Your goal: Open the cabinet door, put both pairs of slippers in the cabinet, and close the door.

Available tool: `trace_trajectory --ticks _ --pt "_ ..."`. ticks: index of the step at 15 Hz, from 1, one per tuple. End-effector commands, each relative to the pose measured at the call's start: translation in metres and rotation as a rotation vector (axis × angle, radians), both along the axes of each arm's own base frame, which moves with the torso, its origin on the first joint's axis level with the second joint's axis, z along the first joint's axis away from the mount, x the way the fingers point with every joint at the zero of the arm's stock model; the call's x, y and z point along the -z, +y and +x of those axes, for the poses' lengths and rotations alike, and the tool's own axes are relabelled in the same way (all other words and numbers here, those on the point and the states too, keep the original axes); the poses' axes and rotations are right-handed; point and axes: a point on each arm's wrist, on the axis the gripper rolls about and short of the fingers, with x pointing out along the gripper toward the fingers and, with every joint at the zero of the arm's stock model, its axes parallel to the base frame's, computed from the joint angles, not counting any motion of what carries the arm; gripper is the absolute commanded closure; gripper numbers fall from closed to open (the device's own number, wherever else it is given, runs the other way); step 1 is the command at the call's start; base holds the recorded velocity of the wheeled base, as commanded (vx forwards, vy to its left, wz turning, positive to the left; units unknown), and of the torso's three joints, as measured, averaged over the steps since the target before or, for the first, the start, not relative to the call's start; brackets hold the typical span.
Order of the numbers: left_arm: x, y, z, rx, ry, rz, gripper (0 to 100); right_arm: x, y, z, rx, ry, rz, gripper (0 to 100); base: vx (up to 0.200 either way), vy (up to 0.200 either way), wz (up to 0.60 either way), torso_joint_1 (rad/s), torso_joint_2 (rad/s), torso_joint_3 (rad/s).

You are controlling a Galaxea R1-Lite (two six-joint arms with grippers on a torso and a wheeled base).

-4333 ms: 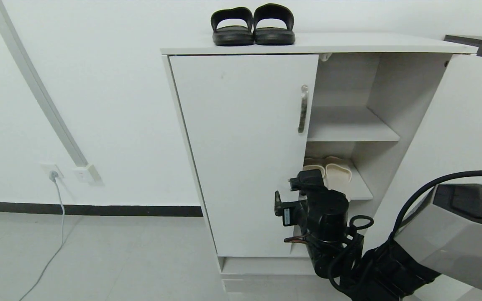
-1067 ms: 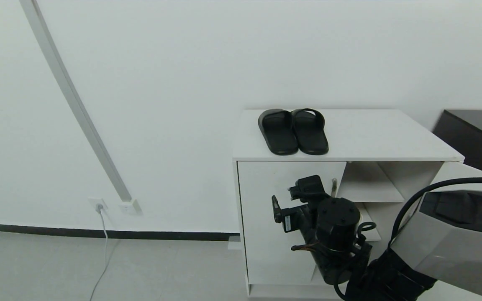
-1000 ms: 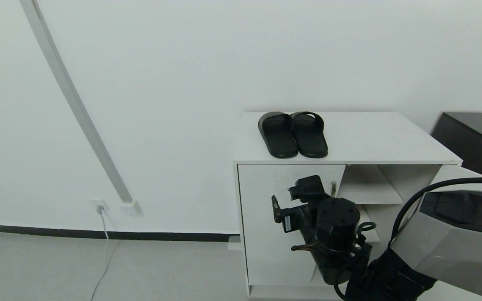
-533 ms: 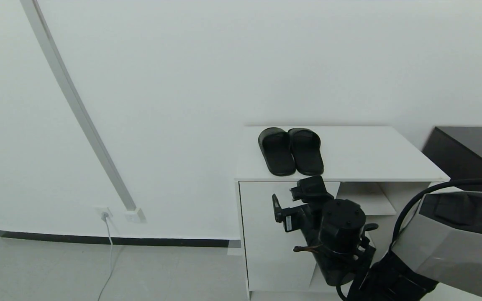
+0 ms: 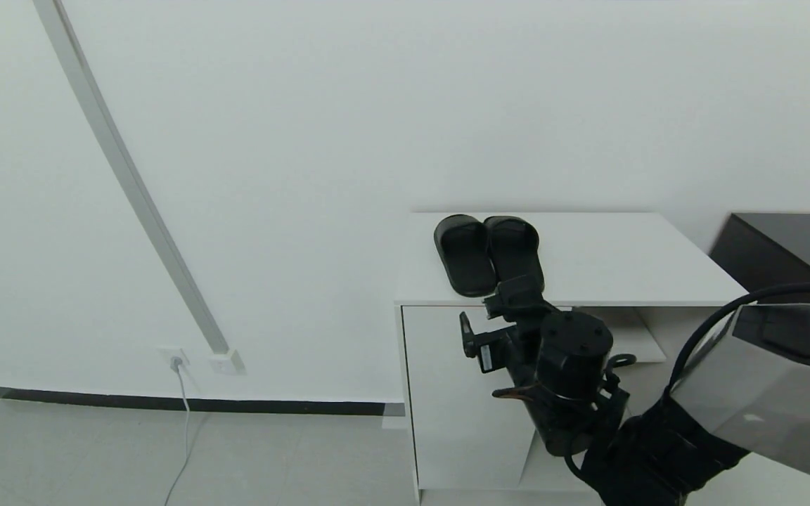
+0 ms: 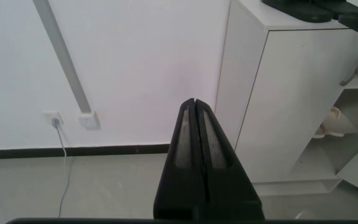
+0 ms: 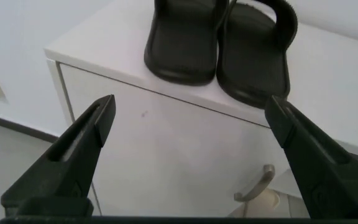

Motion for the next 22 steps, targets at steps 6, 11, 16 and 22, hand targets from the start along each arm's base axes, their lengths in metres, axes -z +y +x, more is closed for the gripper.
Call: trace_trajectory --ticks 6,11,16,22 --pt "0.000 0.000 0.000 0.000 0.001 0.000 100 -0.065 0.005 0.023 0.035 0.111 0.129 0 0.000 0.000 0.00 0.000 0.00 0.000" --pt "0.000 0.000 0.000 0.000 0.001 0.001 100 -0.076 -0.001 0.039 0.083 0.181 0.165 0 0.000 0.000 0.00 0.000 0.00 0.000" --pt "0.000 0.000 0.000 0.000 0.001 0.001 100 -0.072 -0.008 0.045 0.108 0.190 0.169 0 0.120 0.000 0.00 -0.004 0.00 0.001" --pt "0.000 0.000 0.000 -0.001 0.001 -0.003 100 -0.050 -0.015 0.047 0.080 0.254 0.151 0 0.200 0.000 0.00 0.009 0.00 0.002"
